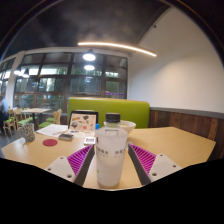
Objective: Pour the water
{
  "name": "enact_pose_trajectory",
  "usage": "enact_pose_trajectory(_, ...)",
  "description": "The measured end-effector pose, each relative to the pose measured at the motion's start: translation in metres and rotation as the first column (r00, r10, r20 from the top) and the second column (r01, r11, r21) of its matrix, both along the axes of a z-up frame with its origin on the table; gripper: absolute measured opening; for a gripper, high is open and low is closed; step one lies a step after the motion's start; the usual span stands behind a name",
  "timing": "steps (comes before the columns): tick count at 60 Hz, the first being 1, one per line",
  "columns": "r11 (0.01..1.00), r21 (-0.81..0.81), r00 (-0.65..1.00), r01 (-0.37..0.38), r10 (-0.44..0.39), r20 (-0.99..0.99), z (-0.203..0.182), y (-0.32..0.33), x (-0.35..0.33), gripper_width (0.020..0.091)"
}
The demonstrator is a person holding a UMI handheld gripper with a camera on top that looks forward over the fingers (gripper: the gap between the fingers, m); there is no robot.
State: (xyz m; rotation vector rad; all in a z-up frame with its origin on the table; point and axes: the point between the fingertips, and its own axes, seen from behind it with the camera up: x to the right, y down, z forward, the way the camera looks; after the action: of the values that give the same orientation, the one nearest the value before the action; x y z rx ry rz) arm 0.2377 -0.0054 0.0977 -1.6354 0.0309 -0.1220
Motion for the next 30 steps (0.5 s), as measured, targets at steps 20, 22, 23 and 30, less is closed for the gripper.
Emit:
enact_pose_trajectory(20, 0.999, 0.019, 0.999, 0.044, -0.043, -0.026, -0.008, 0.051, 0.007, 0.0450)
enact_pose_trajectory(22, 0.999, 0.015, 0.998, 0.051, -0.051, -0.036, -0.009, 0.051, 0.008, 0.0447)
enact_pose_trajectory(23, 0.999, 0.015, 0.998, 0.052, -0.051, -0.039, -0.009, 0.051, 0.008, 0.0424)
enact_pose_trajectory(30, 0.998, 0.012, 0.998, 0.059, -0.059, -0.019, -0.008, 0.053, 0.006, 0.0421)
